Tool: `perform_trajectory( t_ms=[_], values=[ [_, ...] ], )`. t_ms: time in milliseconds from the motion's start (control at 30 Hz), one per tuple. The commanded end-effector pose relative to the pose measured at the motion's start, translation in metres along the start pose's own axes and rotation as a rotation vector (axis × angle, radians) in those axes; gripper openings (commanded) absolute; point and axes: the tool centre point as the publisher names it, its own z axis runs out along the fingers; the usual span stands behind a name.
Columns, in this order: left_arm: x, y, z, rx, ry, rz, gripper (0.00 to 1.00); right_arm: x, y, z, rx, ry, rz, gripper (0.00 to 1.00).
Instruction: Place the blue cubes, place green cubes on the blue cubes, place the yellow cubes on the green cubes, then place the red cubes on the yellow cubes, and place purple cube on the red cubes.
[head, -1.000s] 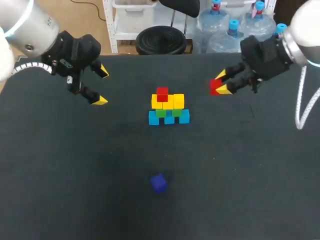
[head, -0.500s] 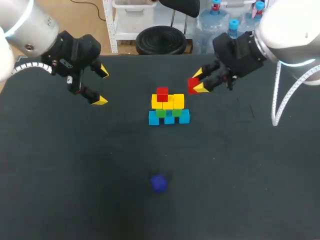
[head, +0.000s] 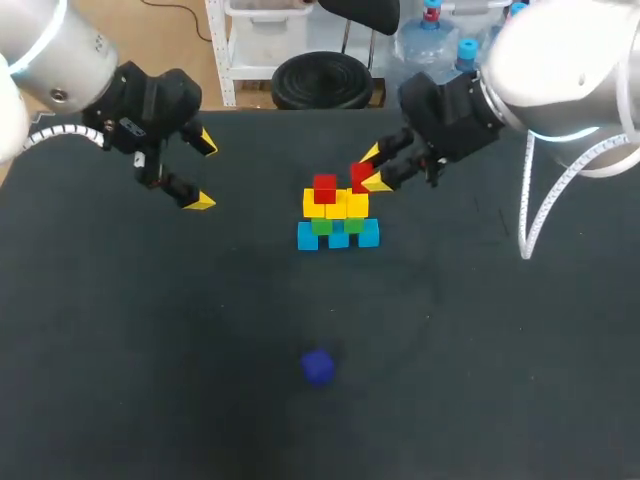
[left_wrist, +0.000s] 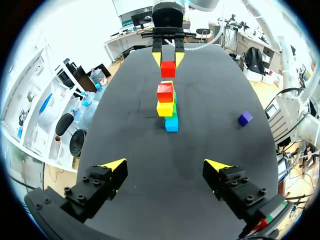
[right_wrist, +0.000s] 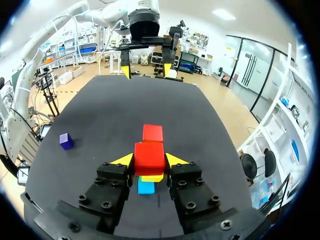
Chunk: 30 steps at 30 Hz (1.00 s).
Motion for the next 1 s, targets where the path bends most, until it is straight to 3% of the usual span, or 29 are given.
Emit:
perform_trajectory(
  t_ms=[33, 1000],
  values=[
    [0.001, 0.000, 0.000, 0.000, -0.003, 0.003, 1.00, 0.000, -0.002, 0.005, -0.002, 0.000, 0.003, 0.00],
    [0.001, 0.000, 0.000, 0.000, -0.003, 0.003, 1.00, -0.003, -0.003, 0.023, -0.022, -0.005, 0.017, 0.00]
  ],
)
